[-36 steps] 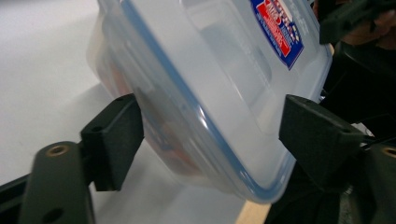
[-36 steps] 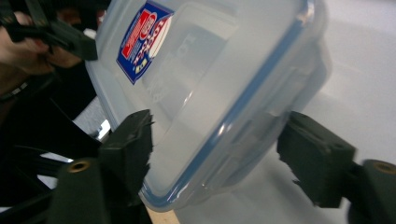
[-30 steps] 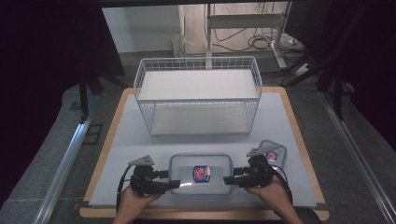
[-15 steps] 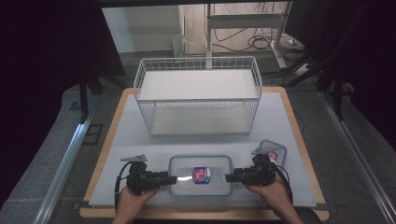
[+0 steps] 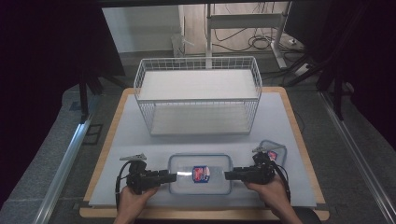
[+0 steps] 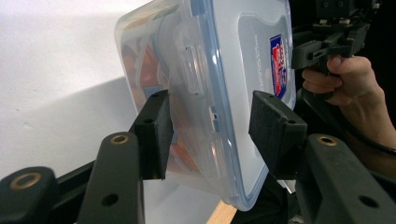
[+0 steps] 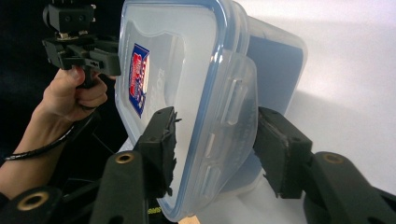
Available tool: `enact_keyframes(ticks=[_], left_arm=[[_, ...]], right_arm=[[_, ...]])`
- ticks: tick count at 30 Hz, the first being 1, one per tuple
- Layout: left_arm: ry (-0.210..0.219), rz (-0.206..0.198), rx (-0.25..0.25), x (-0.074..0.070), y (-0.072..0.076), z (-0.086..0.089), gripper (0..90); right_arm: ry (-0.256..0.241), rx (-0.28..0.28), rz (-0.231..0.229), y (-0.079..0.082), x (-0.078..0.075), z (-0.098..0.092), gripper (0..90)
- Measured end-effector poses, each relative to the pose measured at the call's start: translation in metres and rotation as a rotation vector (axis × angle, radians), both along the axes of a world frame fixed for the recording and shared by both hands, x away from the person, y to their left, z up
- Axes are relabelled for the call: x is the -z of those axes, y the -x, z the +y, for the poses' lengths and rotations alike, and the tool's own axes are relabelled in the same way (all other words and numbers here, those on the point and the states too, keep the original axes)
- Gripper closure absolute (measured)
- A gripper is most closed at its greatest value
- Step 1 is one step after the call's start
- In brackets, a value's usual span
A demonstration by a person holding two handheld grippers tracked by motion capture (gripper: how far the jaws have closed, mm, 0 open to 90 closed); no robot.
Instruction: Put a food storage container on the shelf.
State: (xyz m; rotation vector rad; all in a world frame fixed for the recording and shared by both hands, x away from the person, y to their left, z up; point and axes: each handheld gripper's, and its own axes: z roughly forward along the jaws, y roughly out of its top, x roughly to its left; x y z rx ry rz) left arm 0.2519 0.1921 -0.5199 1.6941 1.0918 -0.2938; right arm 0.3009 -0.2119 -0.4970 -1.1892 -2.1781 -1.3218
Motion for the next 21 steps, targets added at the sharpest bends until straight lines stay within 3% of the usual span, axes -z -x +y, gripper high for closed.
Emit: enact_keyframes(ticks=[2,6,14,21], left_arm=[[-0.006,-0.004,0.004,0.0,0.001,0.0,50.5],[0.005,0.002,-0.001,0.001,0.001,0.0,50.6],[0.005,0.008,-0.016,-0.002,0.0,0.0,51.6],[-0.016,-0.007,-0.036,-0.007,-0.004,-0.002,53.0]], right_arm=[[-0.003,0.001,0.007,-0.001,0.003,0.002,41.6],[-0.007,0.015,-0.012,0.001,-0.001,0.0,51.3],[-0.017,0.043,-0.016,0.005,-0.003,-0.001,52.7],[0.0,0.058,-0.084,0.005,-0.009,0.002,53.2]])
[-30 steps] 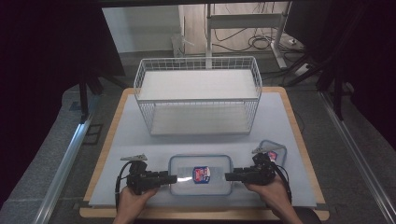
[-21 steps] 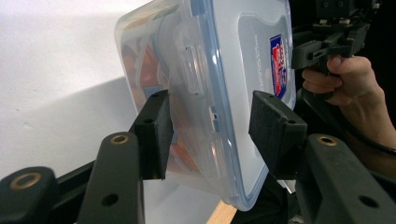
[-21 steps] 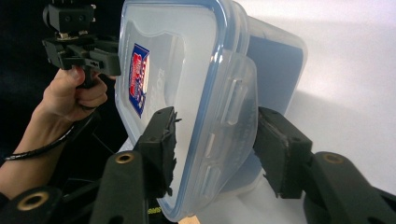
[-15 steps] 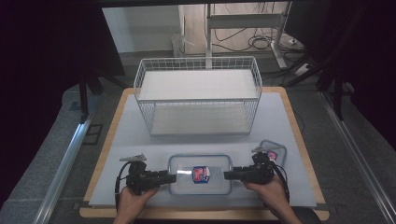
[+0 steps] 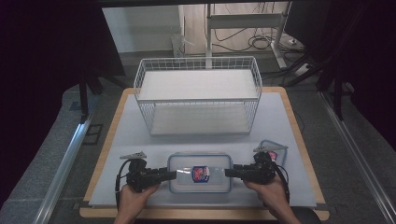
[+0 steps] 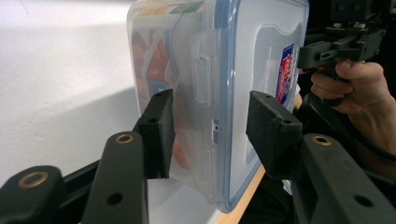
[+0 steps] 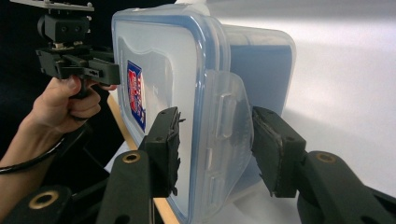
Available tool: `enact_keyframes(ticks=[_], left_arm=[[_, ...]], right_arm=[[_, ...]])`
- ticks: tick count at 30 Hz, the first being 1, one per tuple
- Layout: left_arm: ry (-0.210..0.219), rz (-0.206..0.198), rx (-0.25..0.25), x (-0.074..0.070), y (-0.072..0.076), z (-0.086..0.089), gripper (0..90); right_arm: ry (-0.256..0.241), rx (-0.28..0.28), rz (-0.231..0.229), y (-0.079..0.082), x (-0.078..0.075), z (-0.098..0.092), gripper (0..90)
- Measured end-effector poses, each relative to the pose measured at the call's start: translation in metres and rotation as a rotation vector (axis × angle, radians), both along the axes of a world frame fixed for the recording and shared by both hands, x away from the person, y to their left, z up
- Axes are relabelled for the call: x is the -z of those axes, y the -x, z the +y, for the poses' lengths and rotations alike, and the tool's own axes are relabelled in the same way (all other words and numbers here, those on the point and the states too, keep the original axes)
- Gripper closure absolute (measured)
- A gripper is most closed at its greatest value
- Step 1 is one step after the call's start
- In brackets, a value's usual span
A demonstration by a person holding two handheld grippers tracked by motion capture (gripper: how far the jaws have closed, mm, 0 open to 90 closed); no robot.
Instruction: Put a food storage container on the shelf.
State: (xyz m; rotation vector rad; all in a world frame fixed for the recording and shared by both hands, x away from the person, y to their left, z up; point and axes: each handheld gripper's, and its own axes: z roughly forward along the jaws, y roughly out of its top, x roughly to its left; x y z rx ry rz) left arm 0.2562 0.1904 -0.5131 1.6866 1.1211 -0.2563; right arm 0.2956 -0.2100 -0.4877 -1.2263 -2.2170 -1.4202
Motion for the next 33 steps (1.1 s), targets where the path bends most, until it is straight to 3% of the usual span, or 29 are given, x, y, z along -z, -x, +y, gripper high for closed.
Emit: enact_keyframes(ticks=[8,17,25,33], left_arm=[[-0.004,-0.03,-0.002,-0.015,-0.007,0.0,53.0],[-0.041,-0.092,0.005,-0.052,-0.021,0.003,52.9],[-0.047,-0.131,-0.003,-0.087,-0.038,0.006,52.8],[-0.041,-0.159,-0.019,-0.114,-0.056,0.008,52.6]], right_arm=[[-0.014,0.014,-0.036,-0.002,-0.009,0.0,53.2],[-0.039,0.013,-0.086,-0.014,-0.035,0.002,53.2],[-0.065,0.01,-0.138,-0.032,-0.064,0.004,53.4],[-0.091,0.013,-0.153,-0.051,-0.089,0.005,53.7]])
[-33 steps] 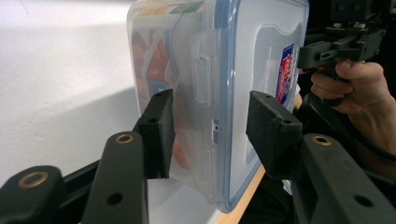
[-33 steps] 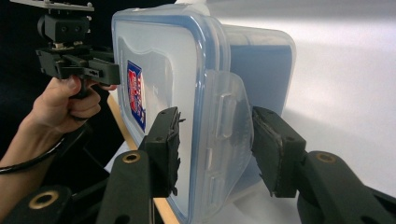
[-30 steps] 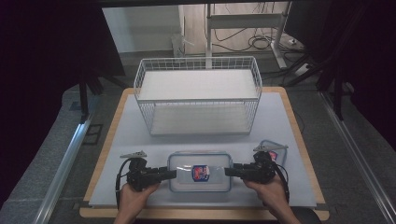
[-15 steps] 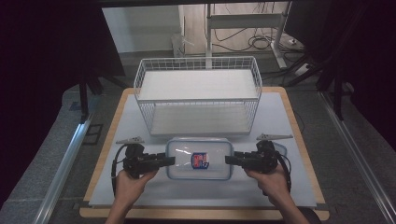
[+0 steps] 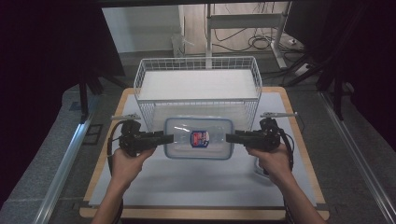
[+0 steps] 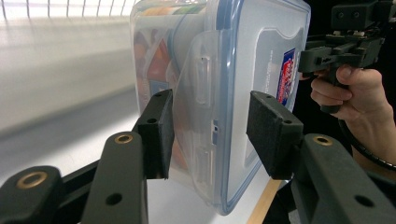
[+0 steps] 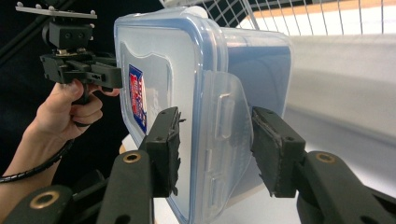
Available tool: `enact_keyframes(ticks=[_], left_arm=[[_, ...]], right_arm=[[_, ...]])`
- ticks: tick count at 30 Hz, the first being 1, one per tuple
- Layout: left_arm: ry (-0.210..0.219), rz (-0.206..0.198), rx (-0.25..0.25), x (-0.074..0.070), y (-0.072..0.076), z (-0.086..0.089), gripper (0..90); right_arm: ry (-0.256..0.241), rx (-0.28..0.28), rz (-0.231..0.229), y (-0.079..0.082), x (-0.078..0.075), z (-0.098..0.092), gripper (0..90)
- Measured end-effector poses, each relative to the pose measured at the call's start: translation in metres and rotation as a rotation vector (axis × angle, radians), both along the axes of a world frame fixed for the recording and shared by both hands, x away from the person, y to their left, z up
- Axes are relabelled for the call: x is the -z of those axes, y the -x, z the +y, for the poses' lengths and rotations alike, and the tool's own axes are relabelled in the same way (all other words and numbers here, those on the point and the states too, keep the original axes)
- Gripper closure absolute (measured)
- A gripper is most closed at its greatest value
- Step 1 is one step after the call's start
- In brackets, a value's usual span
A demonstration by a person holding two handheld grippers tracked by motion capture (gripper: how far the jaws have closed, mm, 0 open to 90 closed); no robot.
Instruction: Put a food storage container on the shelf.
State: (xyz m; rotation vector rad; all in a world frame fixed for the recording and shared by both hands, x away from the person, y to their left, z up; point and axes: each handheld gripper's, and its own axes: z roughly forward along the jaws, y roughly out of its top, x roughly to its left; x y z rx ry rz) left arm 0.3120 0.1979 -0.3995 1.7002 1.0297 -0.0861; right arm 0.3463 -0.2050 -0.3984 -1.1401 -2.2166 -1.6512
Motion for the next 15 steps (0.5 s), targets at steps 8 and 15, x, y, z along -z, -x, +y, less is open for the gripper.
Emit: enact_keyframes(ticks=[8,15], left_arm=[[0.012,-0.029,-0.018,-0.026,-0.019,0.004,52.6],[0.016,-0.039,-0.019,-0.043,-0.036,0.007,52.5]], right_arm=[[-0.015,-0.001,-0.026,-0.023,-0.027,0.004,53.8],[-0.026,0.001,-0.04,-0.043,-0.048,0.007,53.8]])
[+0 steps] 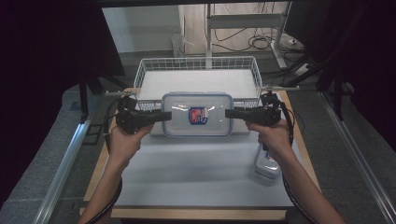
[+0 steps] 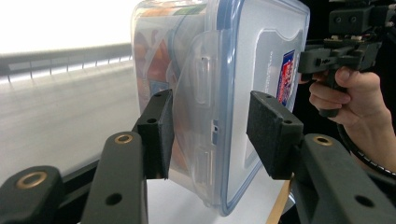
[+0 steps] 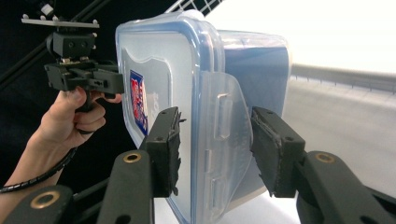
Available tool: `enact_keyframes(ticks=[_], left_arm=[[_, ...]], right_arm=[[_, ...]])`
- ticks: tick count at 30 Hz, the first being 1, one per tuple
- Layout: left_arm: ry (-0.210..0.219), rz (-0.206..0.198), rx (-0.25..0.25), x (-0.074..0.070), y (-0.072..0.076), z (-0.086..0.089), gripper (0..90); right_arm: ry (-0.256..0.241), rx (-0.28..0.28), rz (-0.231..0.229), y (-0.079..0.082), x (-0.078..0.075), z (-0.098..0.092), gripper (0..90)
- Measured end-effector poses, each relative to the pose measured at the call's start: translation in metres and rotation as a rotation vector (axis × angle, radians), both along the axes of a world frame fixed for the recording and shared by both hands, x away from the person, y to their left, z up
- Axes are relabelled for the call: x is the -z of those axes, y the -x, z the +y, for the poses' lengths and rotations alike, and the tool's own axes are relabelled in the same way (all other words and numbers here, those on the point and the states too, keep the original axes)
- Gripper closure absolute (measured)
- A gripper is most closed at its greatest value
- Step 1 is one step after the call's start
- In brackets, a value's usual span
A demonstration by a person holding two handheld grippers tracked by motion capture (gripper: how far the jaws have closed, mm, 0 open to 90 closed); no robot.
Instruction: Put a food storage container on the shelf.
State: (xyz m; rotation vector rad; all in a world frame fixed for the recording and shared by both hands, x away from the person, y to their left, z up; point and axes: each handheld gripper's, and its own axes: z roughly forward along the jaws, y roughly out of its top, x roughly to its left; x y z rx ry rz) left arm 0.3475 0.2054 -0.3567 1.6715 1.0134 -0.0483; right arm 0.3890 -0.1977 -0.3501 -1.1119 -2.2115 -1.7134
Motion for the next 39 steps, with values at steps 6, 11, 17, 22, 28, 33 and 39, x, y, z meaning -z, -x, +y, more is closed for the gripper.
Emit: enact_keyframes(ticks=[6,11,17,22,28,33,39], left_arm=[[0.001,0.0,-0.007,-0.012,-0.012,0.002,52.5],[0.0,-0.004,-0.018,-0.022,-0.021,0.004,52.5],[0.012,-0.002,-0.028,-0.03,-0.032,0.006,52.6],[0.034,0.005,-0.035,-0.034,-0.043,0.009,52.6],[0.051,0.023,-0.055,-0.039,-0.058,0.011,52.6],[0.057,0.034,-0.067,-0.041,-0.071,0.012,52.5],[0.071,0.054,-0.07,-0.038,-0.087,0.011,52.3]], right_arm=[[-0.014,0.008,0.002,-0.013,-0.012,0.002,53.9],[-0.036,0.015,0.015,-0.024,-0.018,0.003,53.9],[-0.043,0.025,0.011,-0.038,-0.03,0.007,53.8],[-0.034,0.034,0.005,-0.05,-0.042,0.01,53.8],[-0.04,0.043,0.023,-0.067,-0.049,0.013,53.7],[-0.053,0.056,0.048,-0.082,-0.052,0.016,53.5],[-0.056,0.083,0.055,-0.097,-0.053,0.016,53.3]])
